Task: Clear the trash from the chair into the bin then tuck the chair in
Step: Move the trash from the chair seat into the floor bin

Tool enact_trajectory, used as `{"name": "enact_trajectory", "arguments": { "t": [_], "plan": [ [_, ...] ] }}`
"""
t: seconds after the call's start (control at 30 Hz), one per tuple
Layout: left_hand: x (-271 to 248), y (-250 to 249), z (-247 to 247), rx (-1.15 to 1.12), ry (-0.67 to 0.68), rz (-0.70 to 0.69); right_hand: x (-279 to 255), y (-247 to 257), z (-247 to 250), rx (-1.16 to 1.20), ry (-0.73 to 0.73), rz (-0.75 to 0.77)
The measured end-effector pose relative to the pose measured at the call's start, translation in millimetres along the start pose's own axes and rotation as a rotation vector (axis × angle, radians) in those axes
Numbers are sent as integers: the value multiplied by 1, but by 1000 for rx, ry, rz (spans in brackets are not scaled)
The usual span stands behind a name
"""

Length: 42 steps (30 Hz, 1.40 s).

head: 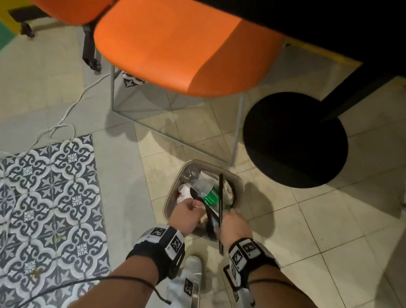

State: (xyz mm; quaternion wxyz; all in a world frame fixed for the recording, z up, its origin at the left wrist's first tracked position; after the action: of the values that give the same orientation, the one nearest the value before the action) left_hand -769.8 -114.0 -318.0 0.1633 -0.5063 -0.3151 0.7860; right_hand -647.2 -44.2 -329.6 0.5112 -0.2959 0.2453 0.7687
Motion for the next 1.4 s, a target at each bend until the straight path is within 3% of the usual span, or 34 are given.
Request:
{"name": "enact_trajectory", "arguments": {
  "t": [0.27, 0.37, 0.6, 0.77, 0.93, 1.07, 1.13, 1.27, 1.4],
  "plan": [
    [-19, 26, 19, -86, -25, 22, -16, -20, 2, 244, -48, -221],
    [-24, 27, 25, -98, -27, 31, -26, -29, 17, 123, -66, -260],
    [-32, 26, 26, -148, -38, 84, -58, -31, 73, 29, -64, -298],
    [-34, 18, 27, -152, -20, 55, -33, 2, 92, -28, -36, -271],
    [-37, 20, 35, -118, -24, 19, 1, 21, 72, 122, 27, -185],
    [-45, 20, 35, -104, -12, 4, 8, -2, 73, 307, -3, -289],
    [-48, 21, 30, -119, -17, 20, 1, -9, 82, 300, -28, -279],
    [-50, 14, 13, -109, -13, 23, -22, -19, 97, 74, -57, -191],
    [-49, 5, -3, -109, 35, 20, -13, -29, 74, 160, 68, -233]
  ]
}}
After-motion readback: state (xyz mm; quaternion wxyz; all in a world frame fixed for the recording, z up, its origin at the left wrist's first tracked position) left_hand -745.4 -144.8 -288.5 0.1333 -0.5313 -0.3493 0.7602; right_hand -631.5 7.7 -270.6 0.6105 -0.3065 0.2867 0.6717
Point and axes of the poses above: each hand's wrist, its own x-axis towards the middle knuckle, its own z-axis out of the back of the hand, y = z × x, the point moved 10 cm from there along x, towards the middle knuckle, and after that the axes turned 5 degrees about -z, right-handed, at the moved point
